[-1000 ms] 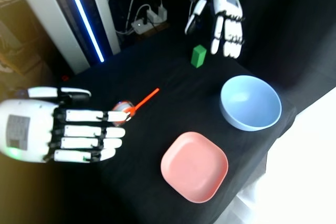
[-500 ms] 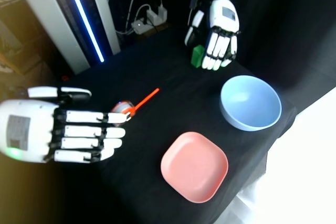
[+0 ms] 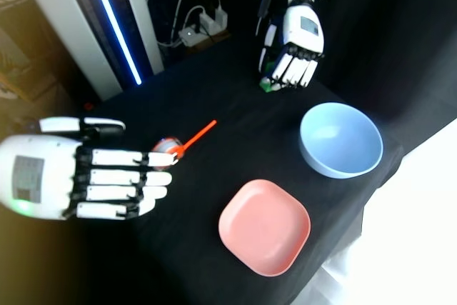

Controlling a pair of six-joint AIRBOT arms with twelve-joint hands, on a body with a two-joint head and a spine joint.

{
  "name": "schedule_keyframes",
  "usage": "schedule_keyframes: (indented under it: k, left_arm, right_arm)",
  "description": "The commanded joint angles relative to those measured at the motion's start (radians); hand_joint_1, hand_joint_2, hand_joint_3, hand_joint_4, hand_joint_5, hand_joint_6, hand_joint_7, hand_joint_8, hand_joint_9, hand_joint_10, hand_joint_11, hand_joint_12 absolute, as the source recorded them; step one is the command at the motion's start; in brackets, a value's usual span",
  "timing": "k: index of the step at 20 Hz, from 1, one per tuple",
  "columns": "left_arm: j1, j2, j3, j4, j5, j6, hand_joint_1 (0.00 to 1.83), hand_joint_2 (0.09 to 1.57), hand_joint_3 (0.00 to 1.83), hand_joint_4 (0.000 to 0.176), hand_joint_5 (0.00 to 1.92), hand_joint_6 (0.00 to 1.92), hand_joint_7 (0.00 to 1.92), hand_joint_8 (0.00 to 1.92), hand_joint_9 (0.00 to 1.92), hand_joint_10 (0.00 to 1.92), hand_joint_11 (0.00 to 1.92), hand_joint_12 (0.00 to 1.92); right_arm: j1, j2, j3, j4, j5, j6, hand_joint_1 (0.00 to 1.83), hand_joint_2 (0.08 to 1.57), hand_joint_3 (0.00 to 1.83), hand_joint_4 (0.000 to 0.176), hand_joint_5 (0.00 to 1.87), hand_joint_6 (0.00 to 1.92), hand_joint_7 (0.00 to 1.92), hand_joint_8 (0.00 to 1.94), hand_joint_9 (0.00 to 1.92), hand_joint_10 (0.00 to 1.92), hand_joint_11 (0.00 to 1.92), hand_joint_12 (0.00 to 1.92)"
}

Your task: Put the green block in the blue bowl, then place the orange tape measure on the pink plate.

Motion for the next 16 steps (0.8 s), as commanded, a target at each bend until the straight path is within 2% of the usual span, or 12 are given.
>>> schedule_keyframes:
  k: [1, 4, 5, 6, 7, 8, 9, 10, 13, 14, 15, 16]
  left_arm:
    - [-0.02, 0.013, 0.0, -0.023, -0.157, -0.004, 1.25, 1.11, 0.0, 0.0, 1.17, 0.52, 0.88, 1.29, 0.81, 1.1, 0.53, 1.55]
    - [-0.064, 0.033, -0.004, -0.008, -0.216, -0.003, 1.26, 1.05, 0.0, 0.0, 1.24, 0.42, 1.08, 0.95, 1.03, 0.72, 0.68, 1.37]
    - [-0.086, 0.037, -0.003, -0.008, -0.225, 0.011, 1.25, 1.04, 0.0, 0.0, 1.23, 0.46, 1.08, 0.91, 1.02, 0.63, 0.55, 1.4]
    - [-0.106, 0.039, -0.002, -0.008, -0.223, 0.027, 1.25, 1.06, 0.0, 0.0, 1.22, 0.5, 1.03, 0.97, 0.99, 0.55, 0.48, 1.4]
    - [-0.144, 0.038, 0.005, -0.008, -0.203, 0.058, 1.25, 1.07, 0.0, 0.0, 1.24, 0.48, 0.98, 1.05, 0.99, 0.55, 0.5, 1.41]
    - [-0.192, 0.034, 0.016, -0.008, -0.172, 0.088, 1.35, 1.09, 0.0, 0.0, 1.14, 0.67, 0.98, 0.95, 0.91, 1.07, 0.5, 1.34]
    - [-0.223, 0.026, 0.027, -0.007, -0.148, 0.101, 1.37, 1.08, 0.0, 0.0, 1.09, 0.75, 1.02, 0.86, 0.92, 1.18, 0.58, 1.31]
    - [-0.268, 0.006, 0.052, -0.006, -0.117, 0.109, 1.38, 1.07, 0.0, 0.0, 1.07, 0.74, 1.05, 0.79, 0.97, 1.18, 0.71, 1.32]
    - [-0.347, -0.05, 0.124, -0.021, -0.021, 0.134, 1.26, 1.05, 0.0, 0.011, 1.15, 0.65, 1.13, 0.81, 1.15, 0.63, 0.9, 1.22]
    - [-0.383, -0.082, 0.159, -0.034, 0.037, 0.166, 1.26, 1.04, 0.0, 0.012, 1.2, 0.57, 1.11, 0.83, 1.16, 0.61, 0.89, 1.25]
    - [-0.406, -0.11, 0.187, -0.04, 0.08, 0.182, 1.37, 1.05, 0.0, 0.0, 1.19, 0.52, 1.08, 0.77, 1.06, 0.99, 0.87, 1.22]
    - [-0.424, -0.135, 0.215, -0.042, 0.121, 0.185, 1.29, 1.04, 0.0, 0.0, 1.23, 0.44, 1.11, 0.85, 1.09, 0.78, 0.89, 1.21]
  right_arm:
    - [0.012, -0.001, 0.006, 0.047, 0.105, 0.009, 0.75, 1.08, 0.0, 0.007, 0.34, 0.0, 0.33, 0.0, 0.43, 0.02, 0.1, 1.08]
    - [0.012, -0.003, 0.009, 0.047, 0.105, 0.009, 0.74, 1.08, 0.0, 0.004, 0.34, 0.0, 0.32, 0.0, 0.44, 0.0, 0.12, 1.08]
    - [0.012, -0.005, 0.011, 0.047, 0.105, 0.009, 0.78, 1.08, 0.0, 0.0, 0.36, 0.0, 0.34, 0.0, 0.66, 0.12, 0.26, 1.31]
    - [0.012, -0.006, 0.012, 0.047, 0.105, 0.009, 0.79, 1.07, 0.0, 0.0, 0.36, 0.0, 0.34, 0.0, 0.58, 0.09, 0.15, 1.27]
    - [0.012, -0.008, 0.014, 0.047, 0.105, 0.009, 0.79, 1.08, 0.0, 0.0, 0.36, 0.0, 0.34, 0.0, 0.48, 0.03, 0.09, 1.12]
    - [0.012, -0.012, 0.017, 0.047, 0.105, 0.009, 0.79, 1.07, 0.0, 0.0, 0.36, 0.0, 0.34, 0.0, 0.45, 0.01, 0.1, 1.04]
    - [0.012, -0.015, 0.019, 0.047, 0.105, 0.009, 0.79, 1.07, 0.0, 0.0, 0.36, 0.0, 0.34, 0.0, 0.56, 0.03, 0.21, 1.12]
    - [0.012, -0.017, 0.021, 0.046, 0.105, 0.009, 0.78, 1.07, 0.0, 0.0, 0.36, 0.0, 0.34, 0.0, 0.53, 0.01, 0.19, 1.09]
    - [0.012, -0.024, 0.03, 0.038, 0.105, 0.021, 0.76, 1.08, 0.0, 0.0, 0.36, 0.0, 0.32, 0.0, 0.36, 0.0, 0.04, 0.94]
    - [0.013, -0.029, 0.035, 0.035, 0.105, 0.024, 0.77, 1.09, 0.0, 0.0, 0.35, 0.0, 0.31, 0.0, 0.3, 0.0, 0.01, 0.84]
    - [0.013, -0.032, 0.037, 0.035, 0.105, 0.024, 0.79, 1.1, 0.0, 0.0, 0.35, 0.0, 0.3, 0.0, 0.27, 0.0, 0.0, 0.77]
    - [0.013, -0.035, 0.04, 0.035, 0.105, 0.025, 0.8, 1.09, 0.0, 0.0, 0.35, 0.0, 0.31, 0.0, 0.29, 0.01, 0.0, 0.82]
